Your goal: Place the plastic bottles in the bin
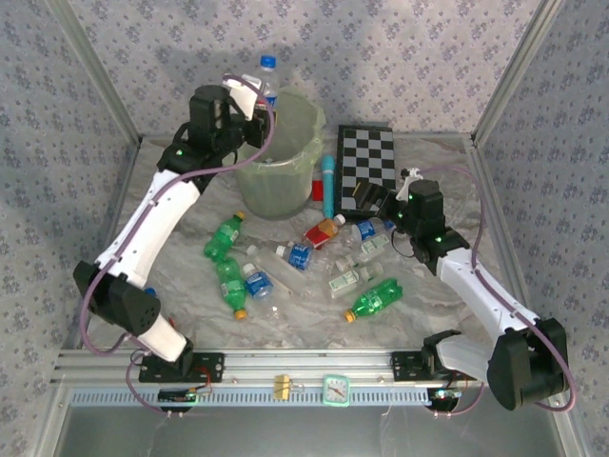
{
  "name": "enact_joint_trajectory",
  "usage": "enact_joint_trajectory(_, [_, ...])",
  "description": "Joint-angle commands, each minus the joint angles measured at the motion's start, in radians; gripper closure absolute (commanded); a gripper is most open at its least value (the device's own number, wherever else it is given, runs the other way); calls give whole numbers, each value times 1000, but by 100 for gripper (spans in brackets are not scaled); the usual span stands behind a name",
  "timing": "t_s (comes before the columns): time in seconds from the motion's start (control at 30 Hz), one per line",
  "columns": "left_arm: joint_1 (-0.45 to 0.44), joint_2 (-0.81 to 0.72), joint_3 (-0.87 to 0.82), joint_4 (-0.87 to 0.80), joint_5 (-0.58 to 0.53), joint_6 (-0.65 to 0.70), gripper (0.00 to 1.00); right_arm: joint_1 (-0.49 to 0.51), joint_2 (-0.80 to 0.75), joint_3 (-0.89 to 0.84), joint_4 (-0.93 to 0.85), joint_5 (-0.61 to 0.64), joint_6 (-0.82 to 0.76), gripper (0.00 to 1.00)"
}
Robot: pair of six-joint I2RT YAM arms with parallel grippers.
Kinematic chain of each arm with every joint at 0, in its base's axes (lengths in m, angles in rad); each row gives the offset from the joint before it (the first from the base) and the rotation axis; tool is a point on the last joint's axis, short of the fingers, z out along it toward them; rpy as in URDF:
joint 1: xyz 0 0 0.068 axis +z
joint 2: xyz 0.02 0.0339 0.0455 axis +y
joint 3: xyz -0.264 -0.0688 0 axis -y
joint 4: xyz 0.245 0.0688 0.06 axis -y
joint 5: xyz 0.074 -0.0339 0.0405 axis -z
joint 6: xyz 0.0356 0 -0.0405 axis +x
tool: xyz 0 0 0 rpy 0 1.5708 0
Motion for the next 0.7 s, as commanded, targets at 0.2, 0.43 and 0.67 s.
enact_joint_trajectory(0.2, [20, 169, 176, -229, -26, -38, 70, 9, -21, 19, -61, 73, -5, 0])
enact_joint_trajectory(0.43, [27, 253, 238, -299, -24, -53, 67, 21, -17, 24, -70, 80, -15, 0])
enact_joint_trajectory(0.67, [29, 270, 255, -308, -12, -75, 35, 33, -7, 41, -94, 96, -20, 0])
